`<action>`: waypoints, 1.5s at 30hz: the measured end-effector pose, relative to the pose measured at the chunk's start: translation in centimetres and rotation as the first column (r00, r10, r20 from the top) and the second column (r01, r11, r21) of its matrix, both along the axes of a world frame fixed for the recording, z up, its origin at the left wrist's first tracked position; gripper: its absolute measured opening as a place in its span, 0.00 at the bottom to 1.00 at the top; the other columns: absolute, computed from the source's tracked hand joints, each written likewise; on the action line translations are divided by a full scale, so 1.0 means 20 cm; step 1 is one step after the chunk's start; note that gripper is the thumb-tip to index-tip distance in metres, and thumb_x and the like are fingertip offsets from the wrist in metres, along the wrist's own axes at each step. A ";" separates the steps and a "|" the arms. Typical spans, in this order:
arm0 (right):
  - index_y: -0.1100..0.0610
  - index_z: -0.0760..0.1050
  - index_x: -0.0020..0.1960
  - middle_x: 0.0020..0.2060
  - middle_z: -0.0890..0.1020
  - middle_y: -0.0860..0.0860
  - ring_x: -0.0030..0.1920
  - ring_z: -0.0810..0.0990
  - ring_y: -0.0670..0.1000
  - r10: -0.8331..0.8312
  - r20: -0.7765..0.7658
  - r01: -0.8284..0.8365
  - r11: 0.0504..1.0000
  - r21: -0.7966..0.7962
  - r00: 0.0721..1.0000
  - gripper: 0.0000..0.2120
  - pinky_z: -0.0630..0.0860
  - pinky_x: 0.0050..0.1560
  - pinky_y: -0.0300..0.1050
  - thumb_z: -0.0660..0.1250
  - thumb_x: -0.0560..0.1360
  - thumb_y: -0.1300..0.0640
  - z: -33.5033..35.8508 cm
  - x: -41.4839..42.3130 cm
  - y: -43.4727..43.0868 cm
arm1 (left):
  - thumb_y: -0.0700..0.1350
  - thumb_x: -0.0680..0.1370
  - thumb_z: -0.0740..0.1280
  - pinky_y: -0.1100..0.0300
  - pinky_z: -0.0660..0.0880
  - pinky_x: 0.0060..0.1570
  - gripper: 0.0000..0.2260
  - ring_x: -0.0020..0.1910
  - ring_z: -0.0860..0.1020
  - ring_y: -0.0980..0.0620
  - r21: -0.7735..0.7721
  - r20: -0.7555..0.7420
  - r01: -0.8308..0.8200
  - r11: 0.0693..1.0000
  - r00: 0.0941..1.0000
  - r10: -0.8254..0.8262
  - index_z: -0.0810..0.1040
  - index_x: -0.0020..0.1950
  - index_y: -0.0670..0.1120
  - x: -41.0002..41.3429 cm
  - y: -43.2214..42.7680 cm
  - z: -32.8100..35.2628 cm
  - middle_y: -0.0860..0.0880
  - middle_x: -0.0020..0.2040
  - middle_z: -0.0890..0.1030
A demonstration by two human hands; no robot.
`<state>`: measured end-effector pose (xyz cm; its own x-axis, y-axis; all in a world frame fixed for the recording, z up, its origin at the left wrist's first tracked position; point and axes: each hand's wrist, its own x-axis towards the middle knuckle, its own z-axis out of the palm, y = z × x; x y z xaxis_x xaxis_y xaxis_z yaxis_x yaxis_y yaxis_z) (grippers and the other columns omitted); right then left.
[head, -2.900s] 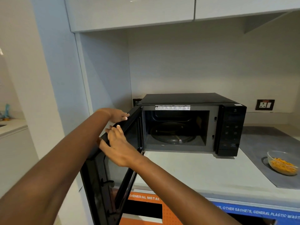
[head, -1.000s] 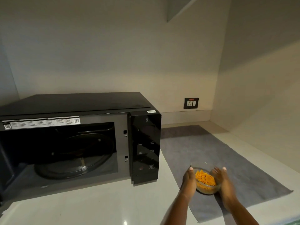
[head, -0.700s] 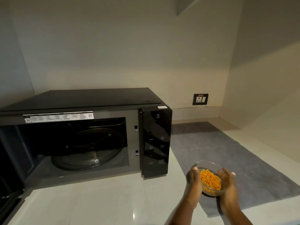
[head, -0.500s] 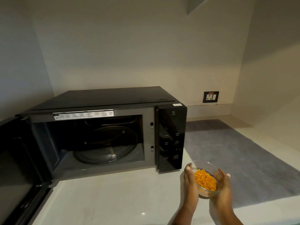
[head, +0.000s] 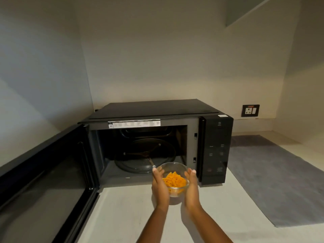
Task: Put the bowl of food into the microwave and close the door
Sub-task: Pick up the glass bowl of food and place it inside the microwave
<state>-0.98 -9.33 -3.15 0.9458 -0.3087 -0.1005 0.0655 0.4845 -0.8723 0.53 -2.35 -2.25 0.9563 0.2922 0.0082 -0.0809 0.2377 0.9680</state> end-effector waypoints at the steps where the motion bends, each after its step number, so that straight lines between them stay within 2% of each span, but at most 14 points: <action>1: 0.49 0.71 0.58 0.57 0.77 0.52 0.57 0.76 0.54 0.004 -0.004 -0.004 0.999 -0.037 1.000 0.17 0.69 0.65 0.55 0.50 0.78 0.43 0.02 0.04 0.03 | 0.53 0.81 0.46 0.50 0.67 0.67 0.23 0.62 0.74 0.45 -0.013 0.007 0.009 1.000 1.000 -0.009 0.74 0.62 0.43 0.04 0.04 0.03 0.41 0.63 0.77; 5: 0.55 0.61 0.71 0.69 0.68 0.56 0.67 0.69 0.56 0.014 0.000 -0.014 0.990 -0.141 1.000 0.27 0.65 0.69 0.56 0.49 0.77 0.41 0.05 0.29 0.12 | 0.51 0.82 0.46 0.49 0.68 0.66 0.24 0.65 0.72 0.40 -0.021 0.037 0.002 1.000 0.999 -0.001 0.72 0.64 0.37 0.27 0.14 0.08 0.36 0.65 0.75; 14: 0.56 0.59 0.72 0.67 0.70 0.58 0.65 0.70 0.57 0.106 0.033 -0.096 0.970 -0.224 0.994 0.28 0.68 0.66 0.53 0.47 0.78 0.42 0.14 0.82 0.21 | 0.56 0.81 0.47 0.49 0.71 0.65 0.26 0.63 0.74 0.39 -0.032 0.040 -0.056 0.998 0.998 0.058 0.71 0.66 0.40 0.76 0.28 0.14 0.36 0.64 0.76; 17: 0.61 0.67 0.66 0.57 0.77 0.60 0.57 0.76 0.58 0.137 0.009 -0.132 0.971 -0.201 0.991 0.27 0.73 0.53 0.46 0.47 0.78 0.43 0.13 0.97 0.25 | 0.53 0.81 0.47 0.57 0.71 0.52 0.25 0.59 0.76 0.39 -0.084 0.053 -0.061 0.995 0.996 0.066 0.74 0.61 0.38 0.88 0.31 0.14 0.36 0.61 0.77; 21: 0.60 0.69 0.66 0.61 0.76 0.62 0.60 0.76 0.60 0.168 -0.014 -0.169 0.974 -0.150 0.986 0.29 0.72 0.56 0.48 0.49 0.77 0.40 0.08 1.12 0.31 | 0.53 0.81 0.46 0.61 0.71 0.38 0.22 0.39 0.76 0.48 -0.193 0.095 0.029 0.981 0.995 -0.011 0.77 0.47 0.45 0.97 0.33 0.12 0.37 0.57 0.77; 24: 0.60 0.68 0.66 0.61 0.76 0.62 0.59 0.77 0.61 0.164 -0.009 -0.164 0.979 -0.121 0.986 0.29 0.75 0.47 0.45 0.48 0.77 0.41 0.04 1.19 0.34 | 0.53 0.82 0.46 0.62 0.72 0.35 0.24 0.37 0.75 0.47 -0.248 0.082 0.018 0.969 0.997 0.002 0.77 0.56 0.40 1.03 0.34 0.10 0.32 0.64 0.74; 27: 0.60 0.69 0.66 0.62 0.76 0.63 0.59 0.77 0.61 0.156 -0.024 -0.157 0.980 -0.122 0.988 0.30 0.75 0.50 0.47 0.48 0.76 0.39 0.03 1.23 0.36 | 0.52 0.82 0.45 0.65 0.75 0.30 0.24 0.34 0.74 0.50 -0.249 0.073 -0.016 0.968 0.997 0.035 0.74 0.60 0.38 1.09 0.36 0.07 0.30 0.64 0.73; 30: 0.62 0.70 0.65 0.61 0.76 0.63 0.59 0.77 0.62 0.180 -0.025 -0.182 0.978 -0.101 0.983 0.30 0.75 0.42 0.44 0.47 0.77 0.40 0.02 1.26 0.37 | 0.53 0.82 0.45 0.62 0.72 0.35 0.26 0.37 0.75 0.47 -0.247 0.078 -0.023 0.969 0.996 0.044 0.74 0.62 0.36 1.13 0.38 0.05 0.30 0.64 0.74; 33: 0.62 0.71 0.64 0.60 0.77 0.63 0.59 0.77 0.62 0.180 -0.029 -0.182 0.979 -0.094 0.983 0.31 0.76 0.49 0.49 0.49 0.76 0.39 0.03 1.25 0.38 | 0.52 0.82 0.45 0.61 0.71 0.37 0.27 0.35 0.74 0.49 -0.221 0.063 -0.029 0.975 0.997 0.044 0.72 0.64 0.33 1.15 0.39 0.04 0.30 0.64 0.74; 37: 0.60 0.70 0.65 0.61 0.77 0.62 0.59 0.77 0.61 0.162 -0.014 -0.163 0.982 -0.093 0.987 0.33 0.73 0.62 0.55 0.50 0.74 0.36 0.00 1.25 0.43 | 0.53 0.82 0.44 0.59 0.72 0.47 0.27 0.52 0.78 0.39 -0.204 0.061 -0.004 0.979 0.998 0.016 0.73 0.62 0.36 1.13 0.40 0.03 0.33 0.65 0.74; 39: 0.59 0.70 0.66 0.62 0.76 0.62 0.60 0.77 0.60 0.162 -0.018 -0.163 0.982 -0.101 0.987 0.34 0.72 0.64 0.57 0.49 0.73 0.34 -0.02 1.27 0.44 | 0.53 0.82 0.44 0.62 0.72 0.40 0.26 0.42 0.77 0.44 -0.211 0.076 0.000 0.977 0.997 0.016 0.77 0.52 0.39 1.12 0.40 0.03 0.32 0.65 0.74; 40: 0.58 0.70 0.66 0.62 0.76 0.62 0.60 0.77 0.60 0.161 -0.019 -0.162 0.981 -0.104 0.987 0.36 0.71 0.64 0.56 0.49 0.72 0.32 -0.02 1.26 0.44 | 0.52 0.82 0.44 0.63 0.71 0.37 0.26 0.37 0.75 0.49 -0.215 0.080 -0.008 0.977 0.996 0.025 0.77 0.52 0.39 1.11 0.40 0.03 0.32 0.65 0.74; 43: 0.60 0.71 0.65 0.61 0.77 0.62 0.59 0.77 0.61 0.162 -0.036 -0.165 0.980 -0.111 0.986 0.34 0.73 0.61 0.52 0.48 0.75 0.36 -0.01 1.25 0.43 | 0.52 0.82 0.44 0.65 0.70 0.36 0.27 0.35 0.73 0.53 -0.221 0.083 -0.004 0.975 0.996 0.023 0.71 0.64 0.35 1.11 0.40 0.02 0.32 0.66 0.73; 45: 0.60 0.71 0.64 0.61 0.77 0.62 0.59 0.77 0.61 0.160 -0.046 -0.164 0.980 -0.114 0.986 0.33 0.74 0.61 0.53 0.48 0.75 0.36 -0.01 1.25 0.42 | 0.52 0.82 0.44 0.64 0.69 0.35 0.26 0.35 0.73 0.53 -0.217 0.074 -0.003 0.976 0.997 0.019 0.76 0.55 0.38 1.10 0.40 0.03 0.32 0.66 0.73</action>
<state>23.97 -0.92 -3.26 0.9806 -0.1636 -0.1077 -0.0380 0.3805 -0.9240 22.56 5.65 -1.55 0.9521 0.3053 0.0152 -0.1551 0.4399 0.8845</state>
